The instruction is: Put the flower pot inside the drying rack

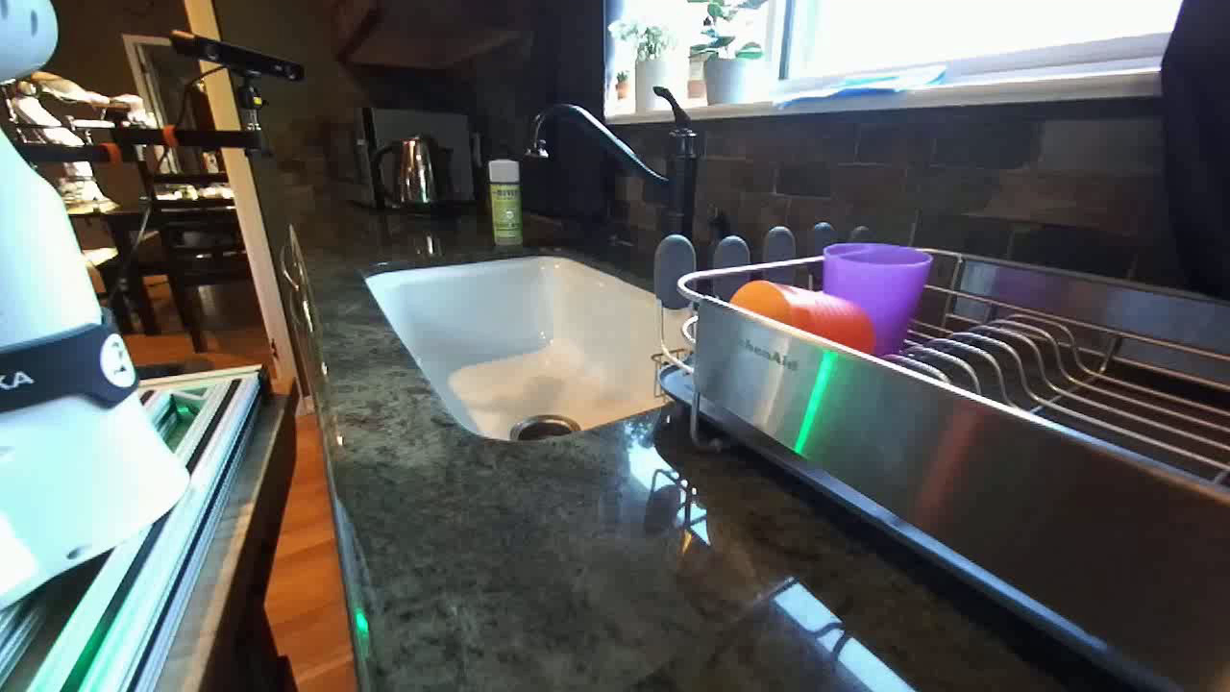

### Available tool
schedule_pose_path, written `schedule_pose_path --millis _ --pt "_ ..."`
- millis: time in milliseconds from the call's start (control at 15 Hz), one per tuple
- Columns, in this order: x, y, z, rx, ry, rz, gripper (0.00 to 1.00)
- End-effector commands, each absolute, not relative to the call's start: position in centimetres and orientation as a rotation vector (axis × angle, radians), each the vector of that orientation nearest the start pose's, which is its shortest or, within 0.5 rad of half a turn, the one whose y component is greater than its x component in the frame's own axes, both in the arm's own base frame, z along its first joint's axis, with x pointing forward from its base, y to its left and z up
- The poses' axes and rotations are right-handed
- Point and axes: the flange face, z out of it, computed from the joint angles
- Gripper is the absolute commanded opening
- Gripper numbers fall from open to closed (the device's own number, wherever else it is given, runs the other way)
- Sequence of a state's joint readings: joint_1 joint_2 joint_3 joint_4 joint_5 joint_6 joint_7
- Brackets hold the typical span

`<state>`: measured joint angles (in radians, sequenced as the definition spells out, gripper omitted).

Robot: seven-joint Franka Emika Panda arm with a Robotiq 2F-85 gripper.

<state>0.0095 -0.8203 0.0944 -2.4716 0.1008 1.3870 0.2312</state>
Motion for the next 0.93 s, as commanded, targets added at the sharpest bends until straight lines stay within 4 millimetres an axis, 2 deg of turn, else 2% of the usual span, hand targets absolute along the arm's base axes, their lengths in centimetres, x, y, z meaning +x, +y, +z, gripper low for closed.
schedule_pose_path --millis 0,400,533,667,867 --pt "26.9 4.6 53.3 -3.112 0.251 0.422 1.0" --pt "26.9 4.6 53.3 -3.112 0.251 0.422 1.0" --pt "27.8 5.6 53.2 -3.101 0.499 0.323 1.0" --pt "30.3 6.3 53.3 -3.073 0.632 0.22 1.0" --pt "35.4 7.2 53.7 -3.024 0.827 -0.001 1.0"
